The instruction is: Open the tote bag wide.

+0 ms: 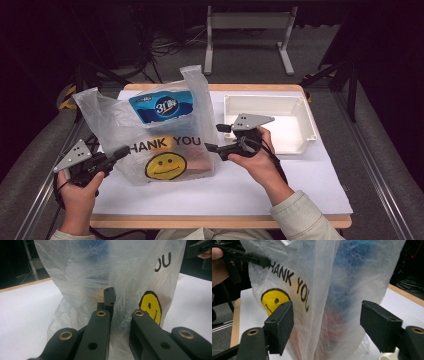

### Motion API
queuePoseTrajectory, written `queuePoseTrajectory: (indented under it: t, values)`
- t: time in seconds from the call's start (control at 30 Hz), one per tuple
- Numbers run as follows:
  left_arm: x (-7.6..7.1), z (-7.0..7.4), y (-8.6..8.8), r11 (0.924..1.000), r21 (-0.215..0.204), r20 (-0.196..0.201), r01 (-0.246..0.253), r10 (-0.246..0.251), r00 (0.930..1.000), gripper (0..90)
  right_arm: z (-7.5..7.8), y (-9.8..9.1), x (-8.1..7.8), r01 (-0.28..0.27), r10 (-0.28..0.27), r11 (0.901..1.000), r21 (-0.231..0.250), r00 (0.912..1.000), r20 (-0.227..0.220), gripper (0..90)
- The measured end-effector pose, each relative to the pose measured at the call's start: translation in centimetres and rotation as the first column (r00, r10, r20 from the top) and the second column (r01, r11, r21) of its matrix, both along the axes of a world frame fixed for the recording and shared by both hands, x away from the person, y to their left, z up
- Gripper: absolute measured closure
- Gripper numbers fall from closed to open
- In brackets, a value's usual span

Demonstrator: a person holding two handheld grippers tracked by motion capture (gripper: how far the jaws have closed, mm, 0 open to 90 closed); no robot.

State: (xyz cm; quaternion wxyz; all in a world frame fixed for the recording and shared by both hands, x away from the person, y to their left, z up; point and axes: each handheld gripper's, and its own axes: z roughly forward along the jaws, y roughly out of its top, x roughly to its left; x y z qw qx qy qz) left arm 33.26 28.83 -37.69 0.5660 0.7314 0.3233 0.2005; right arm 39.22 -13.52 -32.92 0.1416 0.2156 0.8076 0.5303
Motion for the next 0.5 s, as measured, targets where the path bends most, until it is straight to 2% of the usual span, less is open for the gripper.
queuePoseTrajectory:
  t: [0.07,0.17,0.2,0.3,0.37,0.43,0.5]
  values:
    - [0.0,0.0,0.0,1.0,0.003,0.001,0.001,-0.001,1.0,89.7,0.1,0.3,0.1,0.004,-0.004,1.0,-0.003,1.0,0.005,27.4]
    - [0.0,0.0,-0.1,1.0,0.004,0.002,0.007,-0.007,1.0,89.7,0.2,1.0,0.4,0.008,-0.008,0.9998,-0.016,0.9999,0.015,33.7]
    - [0.0,0.0,-0.1,0.9999,0.003,0.002,0.009,-0.01,1.0,89.7,0.3,1.2,0.4,0.011,-0.011,0.9997,-0.024,0.9998,0.016,39.9]
    - [0.0,0.0,-0.1,0.9999,0.003,0.001,0.011,-0.011,0.9999,89.7,0.4,1.5,0.5,-0.002,0.003,0.9993,-0.038,0.9998,0.02,68.4]
    - [0.0,0.0,0.0,0.9999,0.004,0.001,0.01,-0.01,1.0,89.7,0.5,1.6,0.4,-0.009,0.009,0.9994,-0.034,0.9997,0.022,82.2]
    - [0.0,0.0,0.1,1.0,-0.001,0.003,0.007,-0.007,1.0,89.4,0.5,1.4,0.4,-0.004,0.005,0.9997,-0.024,0.9997,0.025,89.7]
    - [0.0,-0.1,0.1,1.0,-0.003,0.003,-0.002,0.002,1.0,87.8,0.5,1.2,0.4,-0.003,0.004,0.9999,-0.012,0.9998,0.02,90.0]
